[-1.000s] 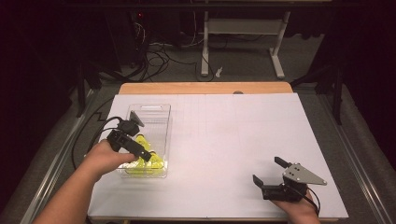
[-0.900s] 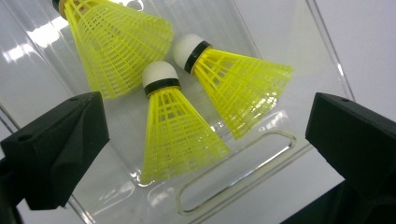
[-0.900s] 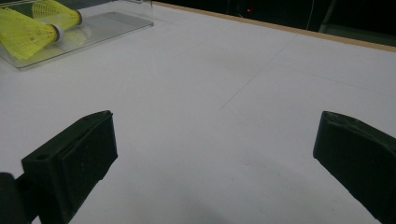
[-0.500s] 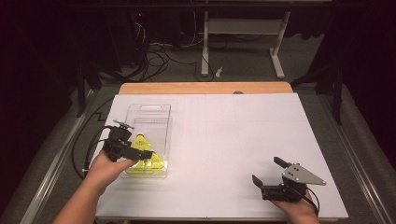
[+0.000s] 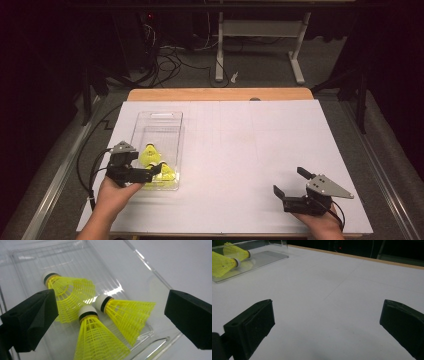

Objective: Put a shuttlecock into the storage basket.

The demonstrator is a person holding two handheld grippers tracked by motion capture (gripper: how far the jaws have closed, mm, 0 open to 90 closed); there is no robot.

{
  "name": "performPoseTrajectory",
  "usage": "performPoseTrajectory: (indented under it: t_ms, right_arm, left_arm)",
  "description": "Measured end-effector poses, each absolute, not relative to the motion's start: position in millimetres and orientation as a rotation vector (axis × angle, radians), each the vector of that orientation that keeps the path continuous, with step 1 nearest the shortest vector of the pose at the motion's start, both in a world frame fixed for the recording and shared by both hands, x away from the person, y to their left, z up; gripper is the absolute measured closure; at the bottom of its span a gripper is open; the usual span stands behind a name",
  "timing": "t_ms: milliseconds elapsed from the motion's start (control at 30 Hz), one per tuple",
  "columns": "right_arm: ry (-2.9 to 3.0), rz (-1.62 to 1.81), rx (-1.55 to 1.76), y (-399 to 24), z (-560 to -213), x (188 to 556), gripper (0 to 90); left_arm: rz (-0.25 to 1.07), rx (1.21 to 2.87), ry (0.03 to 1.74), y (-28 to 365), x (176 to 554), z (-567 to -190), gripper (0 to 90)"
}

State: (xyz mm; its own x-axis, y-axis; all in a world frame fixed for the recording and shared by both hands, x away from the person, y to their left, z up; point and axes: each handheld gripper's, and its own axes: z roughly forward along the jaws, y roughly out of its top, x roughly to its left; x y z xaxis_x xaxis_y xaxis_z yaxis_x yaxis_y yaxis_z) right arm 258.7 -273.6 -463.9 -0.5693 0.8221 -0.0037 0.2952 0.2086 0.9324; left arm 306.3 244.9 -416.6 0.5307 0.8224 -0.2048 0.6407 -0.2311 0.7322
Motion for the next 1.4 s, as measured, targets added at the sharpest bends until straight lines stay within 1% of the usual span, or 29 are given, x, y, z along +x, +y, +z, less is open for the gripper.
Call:
performPoseTrajectory:
  t_ms: [100,233,367,600,667,933,1267,1400]
  right_arm:
    - [1.963,1.357,1.037,-275,-464,259,0.3]
    - [1.930,1.370,1.048,-278,-462,259,0.3]
    - [1.906,1.384,1.053,-280,-461,259,0.3]
    - [1.903,1.387,1.036,-278,-463,259,0.3]
    - [1.897,1.388,1.038,-277,-463,259,0.3]
    - [1.879,1.391,1.044,-279,-462,257,0.3]
    - [1.874,1.397,1.026,-281,-460,253,0.3]
    - [1.871,1.398,1.020,-281,-460,252,0.3]
  left_arm:
    - [0.312,1.931,1.148,247,299,-419,0.2]
    - [0.295,1.894,1.109,251,289,-420,0.6]
    - [0.320,1.864,1.052,255,275,-420,0.5]
    - [0.419,1.816,0.977,256,254,-421,0.6]
    - [0.430,1.794,0.957,256,249,-425,0.6]
    - [0.391,1.856,0.939,248,253,-433,0.2]
    - [0.400,1.763,0.957,257,252,-429,0.2]
    - [0.396,1.760,0.961,258,252,-429,0.1]
